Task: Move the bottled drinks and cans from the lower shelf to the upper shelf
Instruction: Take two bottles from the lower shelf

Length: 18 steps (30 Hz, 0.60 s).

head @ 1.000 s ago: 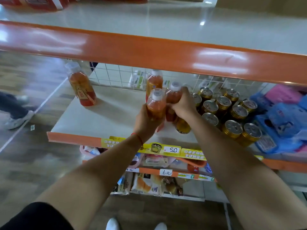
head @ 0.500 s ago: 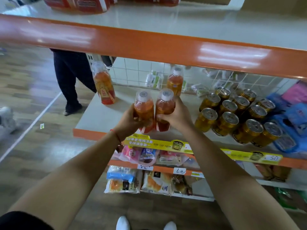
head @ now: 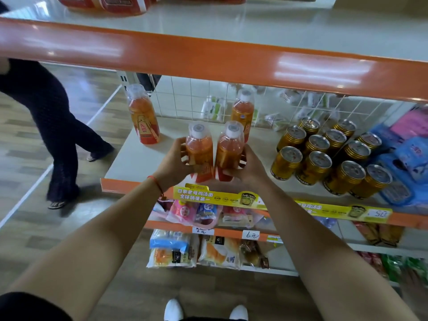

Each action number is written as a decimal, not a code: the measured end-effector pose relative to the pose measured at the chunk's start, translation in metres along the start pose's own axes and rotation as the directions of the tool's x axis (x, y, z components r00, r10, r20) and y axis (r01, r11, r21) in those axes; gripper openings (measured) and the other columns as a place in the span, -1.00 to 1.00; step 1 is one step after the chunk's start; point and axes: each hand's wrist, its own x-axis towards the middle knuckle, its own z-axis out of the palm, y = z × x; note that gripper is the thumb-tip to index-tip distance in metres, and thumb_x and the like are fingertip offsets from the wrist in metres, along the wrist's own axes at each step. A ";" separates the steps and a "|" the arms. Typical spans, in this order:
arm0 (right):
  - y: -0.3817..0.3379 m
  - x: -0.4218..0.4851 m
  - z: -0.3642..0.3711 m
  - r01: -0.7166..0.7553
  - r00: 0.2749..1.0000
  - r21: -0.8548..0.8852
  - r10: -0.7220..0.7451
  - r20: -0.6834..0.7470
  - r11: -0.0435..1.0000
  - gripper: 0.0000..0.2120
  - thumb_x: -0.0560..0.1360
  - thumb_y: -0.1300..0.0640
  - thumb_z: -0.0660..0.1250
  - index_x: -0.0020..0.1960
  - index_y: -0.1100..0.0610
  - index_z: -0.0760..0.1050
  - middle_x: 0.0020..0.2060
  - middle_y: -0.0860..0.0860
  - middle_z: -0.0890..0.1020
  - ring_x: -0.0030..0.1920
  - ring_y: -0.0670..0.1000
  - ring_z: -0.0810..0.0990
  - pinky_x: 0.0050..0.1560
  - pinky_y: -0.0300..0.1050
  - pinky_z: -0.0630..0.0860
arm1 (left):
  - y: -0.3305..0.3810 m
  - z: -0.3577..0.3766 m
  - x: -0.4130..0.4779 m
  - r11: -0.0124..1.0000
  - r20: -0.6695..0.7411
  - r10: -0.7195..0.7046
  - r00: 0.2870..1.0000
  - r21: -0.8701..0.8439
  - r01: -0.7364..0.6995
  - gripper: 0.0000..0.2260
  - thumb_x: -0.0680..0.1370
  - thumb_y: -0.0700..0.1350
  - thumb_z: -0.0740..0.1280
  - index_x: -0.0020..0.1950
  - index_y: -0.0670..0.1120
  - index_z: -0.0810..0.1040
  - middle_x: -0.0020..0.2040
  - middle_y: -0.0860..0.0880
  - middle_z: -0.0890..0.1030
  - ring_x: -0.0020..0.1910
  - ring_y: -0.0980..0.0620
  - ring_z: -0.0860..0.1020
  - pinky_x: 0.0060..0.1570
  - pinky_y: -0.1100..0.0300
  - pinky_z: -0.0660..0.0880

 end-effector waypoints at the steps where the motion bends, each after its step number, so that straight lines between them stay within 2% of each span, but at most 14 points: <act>1: 0.002 -0.001 0.002 0.006 1.000 -0.002 -0.006 -0.019 1.000 -0.14 0.24 0.19 0.64 0.43 0.08 0.30 0.28 0.06 0.55 0.25 0.09 0.53 0.28 0.09 0.47 | 0.000 -0.004 0.000 1.000 0.009 -0.003 1.000 0.009 0.003 -0.33 0.36 -0.31 0.56 0.36 -0.17 0.29 0.19 -0.06 0.54 0.20 -0.02 0.54 0.16 0.12 0.56; 2: 0.002 -0.003 0.004 0.017 0.999 -0.005 -0.017 -0.041 1.000 -0.15 0.23 0.18 0.65 0.42 0.10 0.32 0.27 0.07 0.54 0.24 0.09 0.53 0.24 0.03 0.48 | -0.001 -0.007 0.001 1.000 0.019 -0.013 1.000 0.020 0.012 -0.36 0.36 -0.31 0.55 0.34 -0.16 0.30 0.19 -0.05 0.54 0.22 -0.02 0.54 0.20 0.10 0.53; 4: 0.001 -0.006 0.011 0.043 0.995 -0.028 -0.046 -0.092 0.999 -0.19 0.22 0.12 0.66 0.38 0.14 0.36 0.24 0.11 0.53 0.22 0.11 0.53 0.15 -0.06 0.48 | 0.001 -0.010 -0.001 0.999 0.047 -0.036 0.998 0.034 0.035 -0.40 0.39 -0.34 0.52 0.33 -0.21 0.32 0.22 -0.08 0.54 0.25 -0.01 0.52 0.15 0.23 0.53; 7: -0.001 -0.006 0.022 0.025 0.984 -0.094 -0.041 -0.175 0.995 -0.20 0.19 0.01 0.67 0.32 0.15 0.40 0.16 0.13 0.52 0.20 0.13 0.52 0.17 0.02 0.51 | 0.004 -0.008 -0.004 1.000 0.065 -0.025 0.998 -0.007 0.025 -0.42 0.42 -0.40 0.47 0.36 -0.27 0.30 0.26 -0.14 0.51 0.23 0.01 0.49 -0.03 0.40 0.55; 9: 0.002 -0.005 0.025 0.024 0.981 -0.107 -0.044 -0.186 0.994 -0.16 0.15 -0.06 0.67 0.32 0.12 0.39 0.15 0.12 0.51 0.19 0.14 0.51 0.19 0.10 0.52 | 0.003 -0.007 -0.007 0.999 0.065 -0.018 0.998 -0.040 0.021 -0.42 0.41 -0.40 0.48 0.35 -0.24 0.32 0.27 -0.15 0.51 0.25 -0.02 0.50 0.06 0.31 0.56; 12: 0.005 -0.005 0.014 0.038 0.996 -0.081 -0.044 -0.078 0.996 -0.13 0.15 0.09 0.68 0.36 0.11 0.35 0.20 0.07 0.48 0.24 0.09 0.47 0.20 0.01 0.49 | -0.005 -0.006 -0.013 0.996 0.053 -0.023 0.998 -0.085 0.027 -0.42 0.38 -0.41 0.51 0.29 -0.10 0.36 0.21 -0.05 0.54 0.25 -0.02 0.51 0.26 0.05 0.50; 15: 0.010 -0.004 -0.007 0.061 0.992 -0.039 -0.056 0.110 0.997 -0.10 0.26 0.29 0.61 0.48 0.08 0.23 0.27 0.00 0.45 0.31 0.00 0.42 0.18 -0.15 0.38 | -0.009 -0.006 -0.017 0.995 0.047 -0.020 0.999 -0.092 0.024 -0.37 0.37 -0.41 0.51 0.32 -0.03 0.34 0.17 0.08 0.52 0.18 0.13 0.51 0.27 0.05 0.47; 18: 0.010 0.004 -0.018 0.101 0.974 -0.039 -0.091 0.208 0.994 -0.15 0.34 0.31 0.55 0.49 0.02 0.21 0.30 -0.07 0.45 0.33 -0.09 0.37 0.29 -0.10 0.36 | -0.006 -0.007 -0.015 0.995 0.040 0.001 0.999 -0.101 0.003 -0.32 0.36 -0.39 0.53 0.38 -0.06 0.33 0.19 0.00 0.54 0.24 0.01 0.52 0.27 0.05 0.47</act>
